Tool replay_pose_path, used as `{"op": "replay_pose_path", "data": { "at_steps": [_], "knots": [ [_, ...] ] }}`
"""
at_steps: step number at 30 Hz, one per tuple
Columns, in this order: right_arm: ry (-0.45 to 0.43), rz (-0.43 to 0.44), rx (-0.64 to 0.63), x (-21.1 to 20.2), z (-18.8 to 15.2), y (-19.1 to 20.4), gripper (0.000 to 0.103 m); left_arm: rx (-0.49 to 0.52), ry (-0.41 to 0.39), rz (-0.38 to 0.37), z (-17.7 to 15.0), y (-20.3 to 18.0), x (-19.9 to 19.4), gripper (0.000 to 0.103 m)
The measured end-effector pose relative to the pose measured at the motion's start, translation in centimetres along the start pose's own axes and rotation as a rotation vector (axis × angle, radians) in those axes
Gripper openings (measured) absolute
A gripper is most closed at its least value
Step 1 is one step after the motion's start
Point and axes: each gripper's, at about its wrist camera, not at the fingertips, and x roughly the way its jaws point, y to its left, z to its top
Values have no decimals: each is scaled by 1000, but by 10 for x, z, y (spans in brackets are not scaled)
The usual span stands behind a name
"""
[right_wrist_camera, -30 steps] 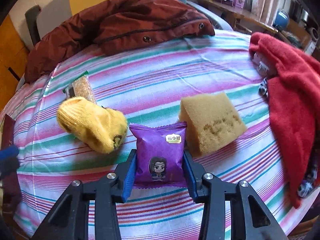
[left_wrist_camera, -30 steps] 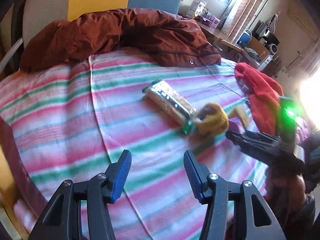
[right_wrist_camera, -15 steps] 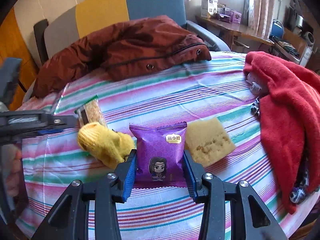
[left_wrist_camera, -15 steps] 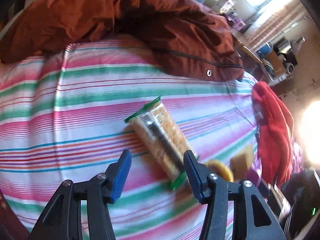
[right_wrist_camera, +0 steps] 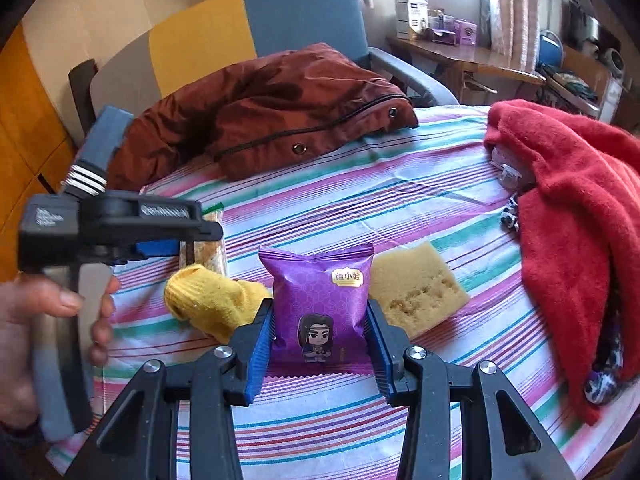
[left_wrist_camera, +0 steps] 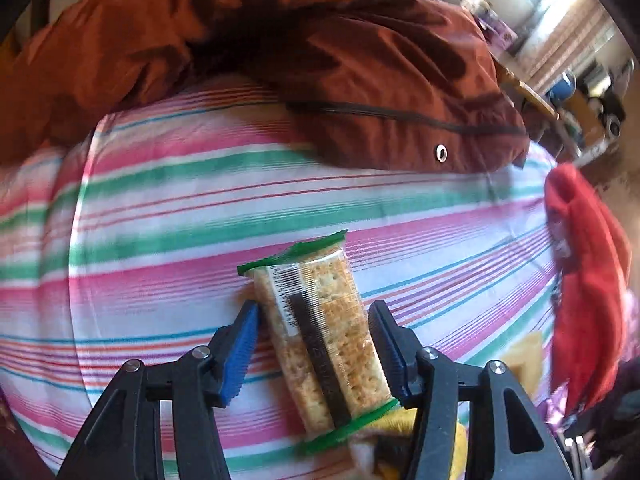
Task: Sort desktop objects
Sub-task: 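Grasp the purple snack packet with the right gripper while the left gripper grasps the green cracker packet, then carry the purple packet and cracker packet to the gold tray and release both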
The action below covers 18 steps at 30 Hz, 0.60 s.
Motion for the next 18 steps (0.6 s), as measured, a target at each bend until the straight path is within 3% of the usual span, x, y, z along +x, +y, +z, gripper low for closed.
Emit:
{"op": "replay_pose_path", "data": {
  "at_steps": [3,10,13,18],
  "knots": [
    [-1,2,12,0,1,-3,44,76,5,7,1,-16,2,58],
    [-4,10,-6,-1,1,0,44,293,19,124,-11,-36,13,65],
    [-1,6,-9,0,0,0,44,307,11,133,-12,-38,14,67],
    [5,5,-11,1,-1,0,44,316,-28,111,-15,-20,6,52]
  ]
}}
